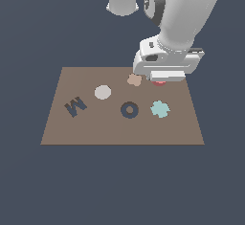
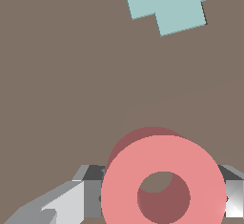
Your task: Insert a designated object into the corresponding slot on a board.
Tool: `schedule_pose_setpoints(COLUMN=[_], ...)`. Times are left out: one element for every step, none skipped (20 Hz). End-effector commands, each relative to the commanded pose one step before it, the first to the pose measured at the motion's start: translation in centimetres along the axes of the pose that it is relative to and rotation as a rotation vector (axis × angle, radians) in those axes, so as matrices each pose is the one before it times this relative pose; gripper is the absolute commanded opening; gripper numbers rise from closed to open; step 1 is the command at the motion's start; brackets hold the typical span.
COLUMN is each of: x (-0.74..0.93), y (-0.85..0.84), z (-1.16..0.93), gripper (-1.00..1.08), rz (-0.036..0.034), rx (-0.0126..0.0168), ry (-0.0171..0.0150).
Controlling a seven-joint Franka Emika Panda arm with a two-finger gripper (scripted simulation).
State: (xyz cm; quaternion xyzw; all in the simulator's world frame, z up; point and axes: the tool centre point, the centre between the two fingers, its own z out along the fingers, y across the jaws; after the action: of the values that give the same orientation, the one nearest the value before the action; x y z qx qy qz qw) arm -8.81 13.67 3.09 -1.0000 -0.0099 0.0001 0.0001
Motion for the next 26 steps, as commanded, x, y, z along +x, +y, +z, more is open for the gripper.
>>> schedule_pose_setpoints(x=[0.126, 0.055, 0.061, 0.068, 0.074, 0.081, 0.088, 0.095, 0.102, 0.110, 0.117, 0.125, 0.132, 0.140, 0.148, 0.157, 0.165, 0.174, 0.184, 0.193, 0.202, 0.207, 0.209, 0.204, 0.200, 0.195], y=[0.359, 0.168, 0.187, 0.208, 0.227, 0.248, 0.267, 0.287, 0.307, 0.327, 0.348, 0.369, 0.389, 0.409, 0.431, 0.452, 0.473, 0.496, 0.518, 0.541, 0.560, 0.567, 0.566, 0.550, 0.532, 0.514], z=[-0.031, -0.010, -0.011, -0.013, -0.014, -0.015, -0.016, -0.017, -0.019, -0.020, -0.021, -0.022, -0.024, -0.025, -0.026, -0.028, -0.029, -0.030, -0.032, -0.033, -0.034, -0.035, -0.034, -0.033, -0.032, -0.031], gripper=[-1.00, -1.00, -1.00, -1.00, -1.00, -1.00, -1.00, -1.00, -1.00, -1.00, -1.00, -1.00, -1.00, -1.00, -1.00, -1.00, -1.00, -1.00, -1.00, -1.00, -1.00, -1.00, -1.00, -1.00, -1.00, -1.00], rz=[-0.01587, -0.00929, -0.01040, -0.01147, -0.01258, -0.01365, -0.01477, -0.01587, -0.01697, -0.01807, -0.01919, -0.02030, -0.02144, -0.02259, -0.02373, -0.02491, -0.02610, -0.02730, -0.02855, -0.02978, -0.03087, -0.03132, -0.03129, -0.03042, -0.02948, -0.02851], rx=[-0.00019, -0.00002, -0.00002, -0.00002, -0.00002, -0.00003, -0.00003, -0.00003, -0.00003, -0.00004, -0.00004, -0.00004, -0.00004, -0.00004, -0.00005, -0.00005, -0.00005, -0.00005, -0.00005, -0.00005, -0.00005, -0.00005, -0.00005, -0.00004, -0.00004, -0.00004], ry=[0.00040, 0.00001, 0.00001, 0.00001, 0.00001, 0.00001, 0.00001, 0.00001, 0.00001, 0.00001, 0.00001, 0.00001, 0.00001, 0.00001, 0.00001, 0.00001, 0.00001, 0.00001, 0.00001, 0.00001, 0.00001, 0.00000, 0.00000, 0.00000, 0.00000, 0.00000])
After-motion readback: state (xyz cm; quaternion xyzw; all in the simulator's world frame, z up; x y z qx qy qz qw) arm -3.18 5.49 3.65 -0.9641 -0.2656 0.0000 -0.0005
